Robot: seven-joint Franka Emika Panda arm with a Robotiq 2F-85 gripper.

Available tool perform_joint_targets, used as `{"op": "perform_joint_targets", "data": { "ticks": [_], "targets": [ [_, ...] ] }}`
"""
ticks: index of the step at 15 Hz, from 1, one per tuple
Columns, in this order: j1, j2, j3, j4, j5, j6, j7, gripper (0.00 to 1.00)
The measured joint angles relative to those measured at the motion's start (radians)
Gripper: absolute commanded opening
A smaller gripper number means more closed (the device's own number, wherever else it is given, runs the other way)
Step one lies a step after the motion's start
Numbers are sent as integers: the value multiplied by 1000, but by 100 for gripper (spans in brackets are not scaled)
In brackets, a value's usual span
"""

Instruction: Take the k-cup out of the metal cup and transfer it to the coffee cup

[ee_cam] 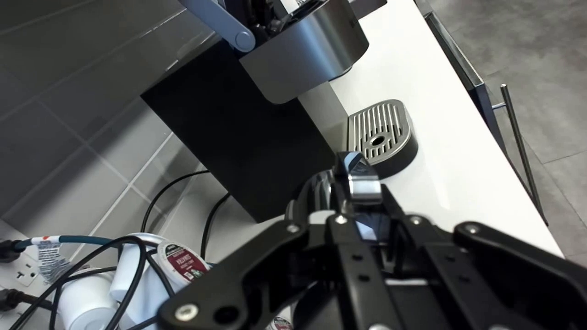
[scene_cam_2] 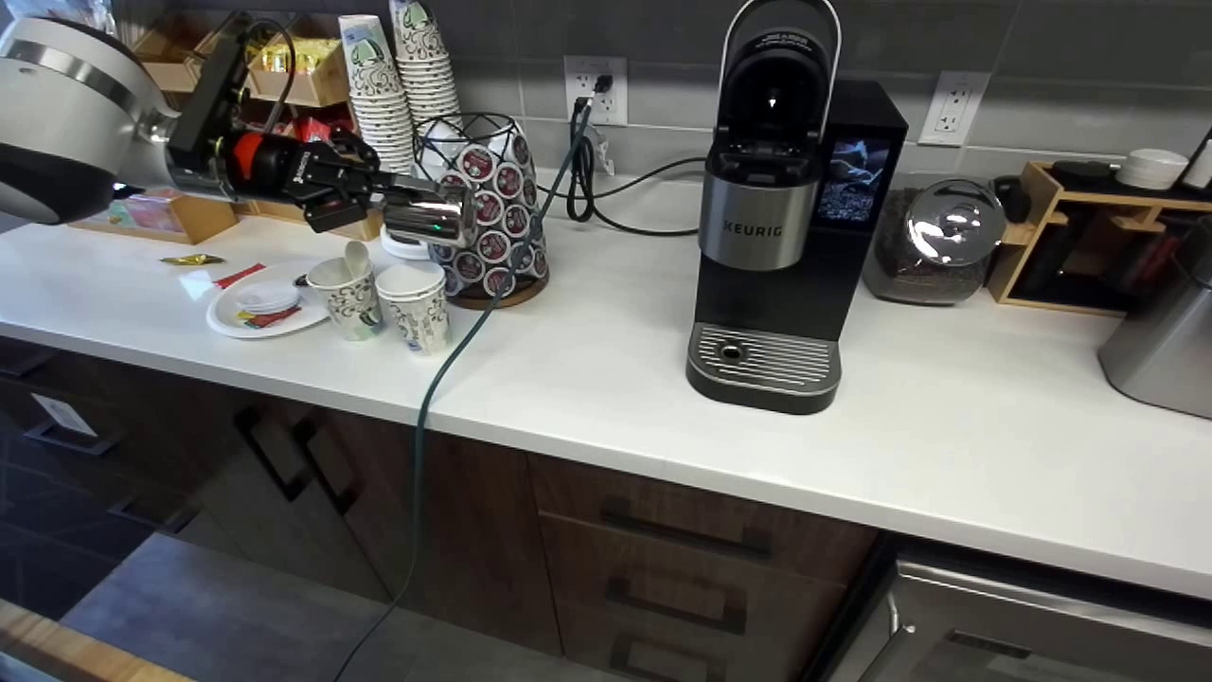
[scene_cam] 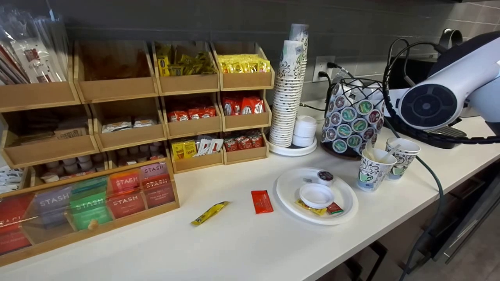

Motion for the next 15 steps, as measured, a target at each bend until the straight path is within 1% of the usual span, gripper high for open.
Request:
{"op": "perform_joint_targets", "data": {
  "ticks": [10, 11, 15],
  "targets": [
    [1, 2, 0, 3, -2, -1, 0, 17],
    [1, 2, 0, 3, -2, -1, 0, 4],
    [0, 3, -1, 3, -2, 0, 0, 4]
  ]
}}
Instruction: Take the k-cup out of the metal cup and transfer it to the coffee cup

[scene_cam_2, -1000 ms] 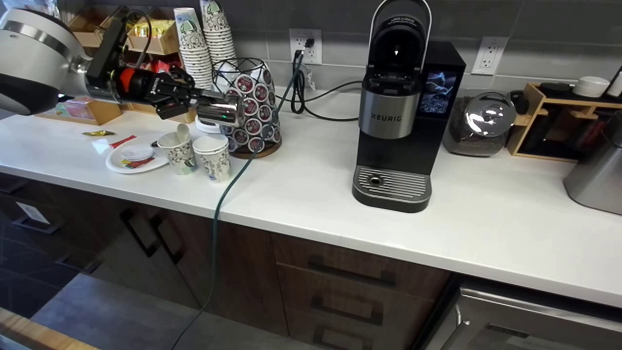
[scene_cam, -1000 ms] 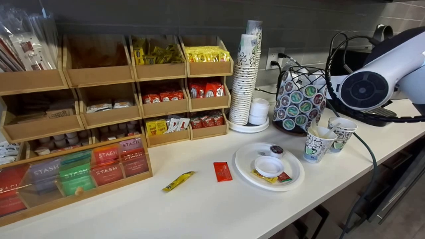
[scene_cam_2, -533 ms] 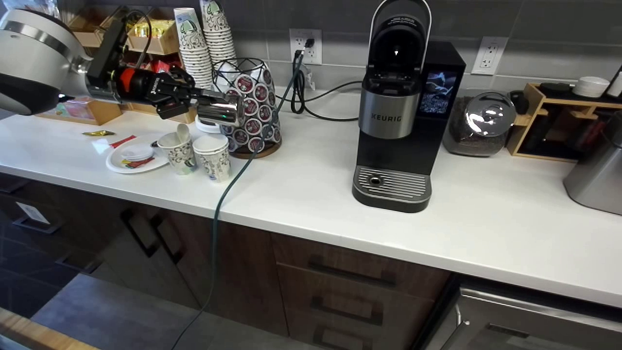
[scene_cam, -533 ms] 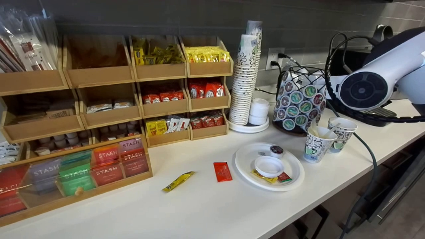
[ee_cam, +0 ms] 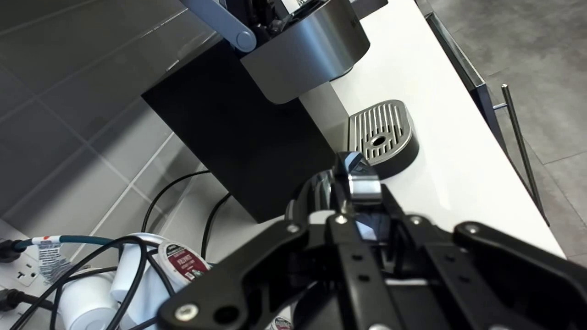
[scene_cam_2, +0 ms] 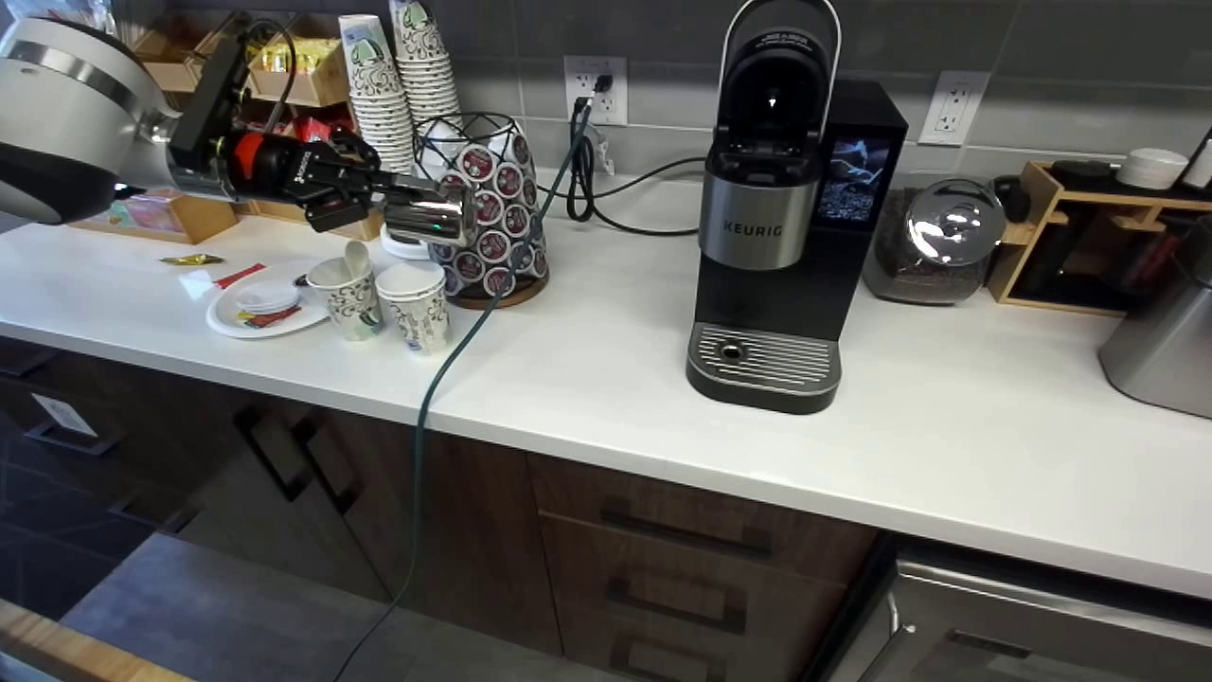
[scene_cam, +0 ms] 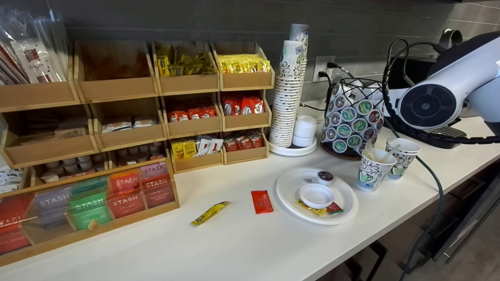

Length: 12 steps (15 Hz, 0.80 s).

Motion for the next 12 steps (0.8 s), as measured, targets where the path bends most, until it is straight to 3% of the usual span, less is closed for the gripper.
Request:
{"op": "perform_joint_targets", "data": {
  "ticks": [12],
  "targets": [
    [45, 56, 32, -44, 1, -223, 84, 4]
  ]
}}
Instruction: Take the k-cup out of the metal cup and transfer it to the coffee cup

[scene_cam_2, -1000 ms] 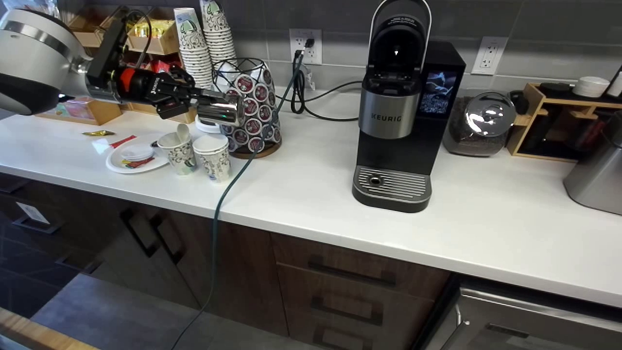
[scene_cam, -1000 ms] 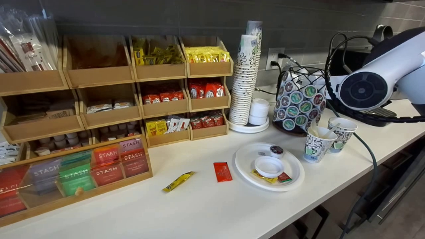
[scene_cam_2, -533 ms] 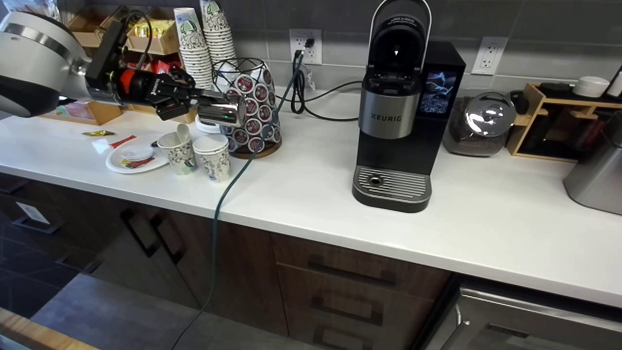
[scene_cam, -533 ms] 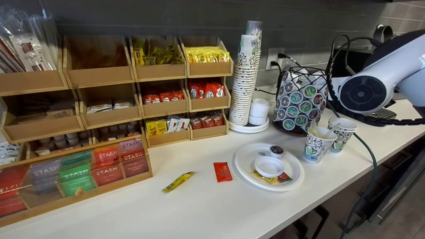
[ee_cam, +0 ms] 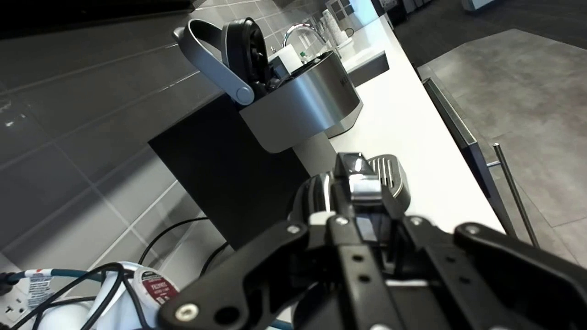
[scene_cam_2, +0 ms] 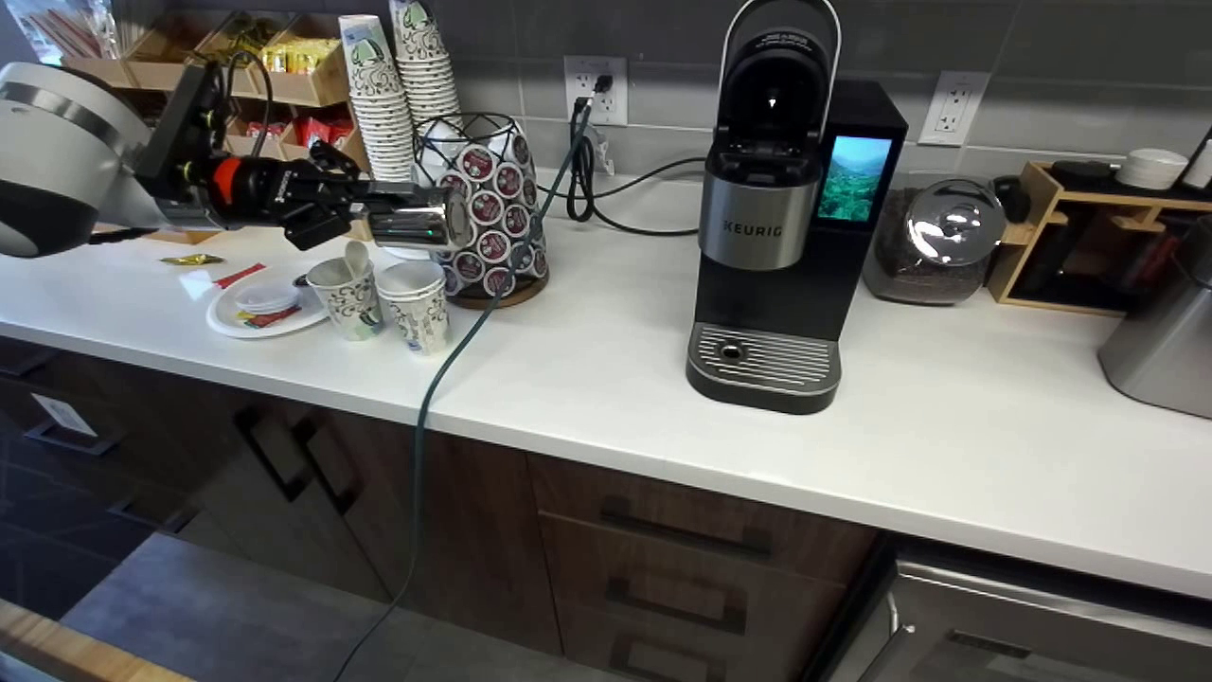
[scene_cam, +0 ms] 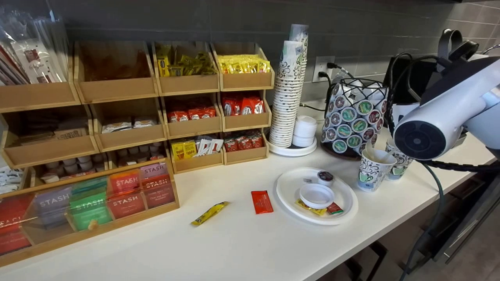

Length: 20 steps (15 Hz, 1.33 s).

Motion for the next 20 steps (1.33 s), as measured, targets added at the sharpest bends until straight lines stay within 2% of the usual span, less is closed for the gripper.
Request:
{"op": "perform_joint_targets", "data": {
  "ticks": [5, 10, 20],
  "targets": [
    [46, 73, 41, 19, 1, -119, 68, 4],
    [72, 168, 52, 82, 2, -239, 96, 4],
    [64, 324, 27, 243, 3, -338, 73, 4]
  ]
}}
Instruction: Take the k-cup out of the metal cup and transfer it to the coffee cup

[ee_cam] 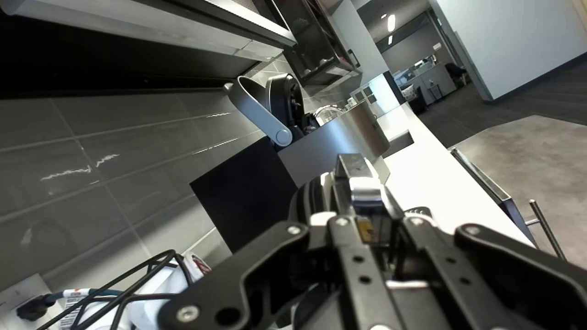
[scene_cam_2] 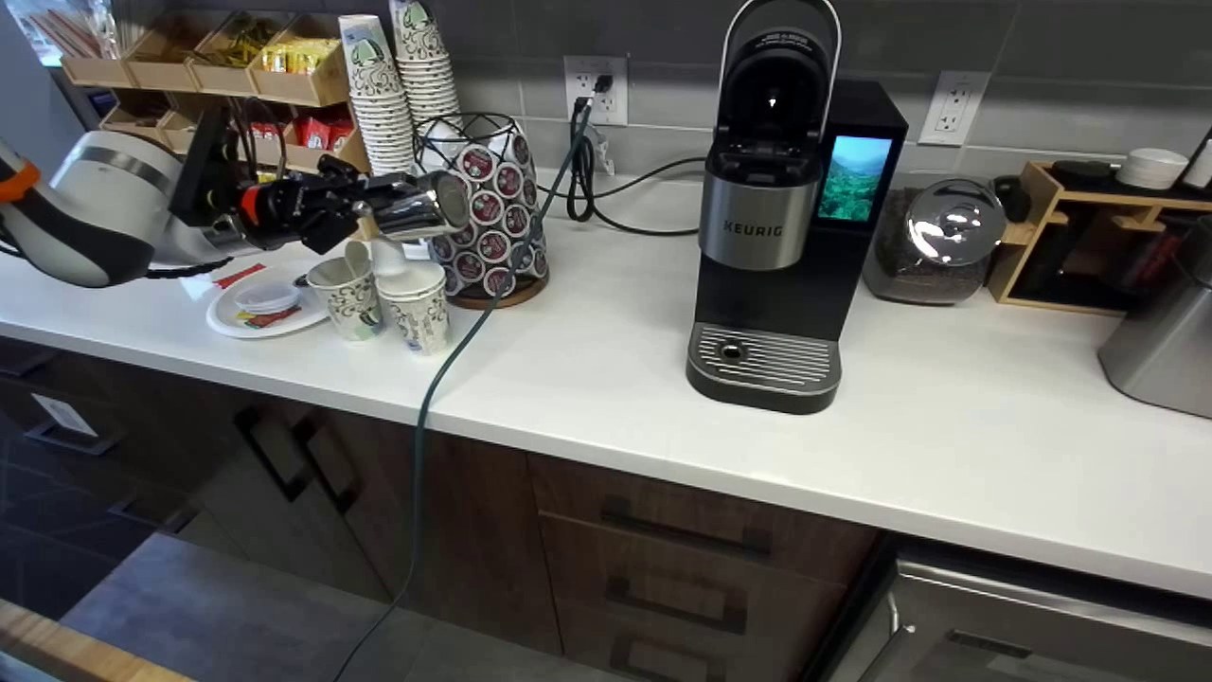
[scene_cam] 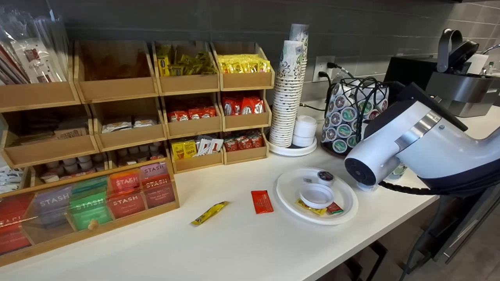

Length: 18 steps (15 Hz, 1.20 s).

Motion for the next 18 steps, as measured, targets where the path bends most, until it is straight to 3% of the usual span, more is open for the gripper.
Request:
{"op": "perform_joint_targets", "data": {
  "ticks": [8, 18],
  "targets": [
    [-23, 72, -34, 81, -3, -20, -26, 4],
    [-14, 72, -41, 20, -81, -147, -26, 4]
  ]
}}
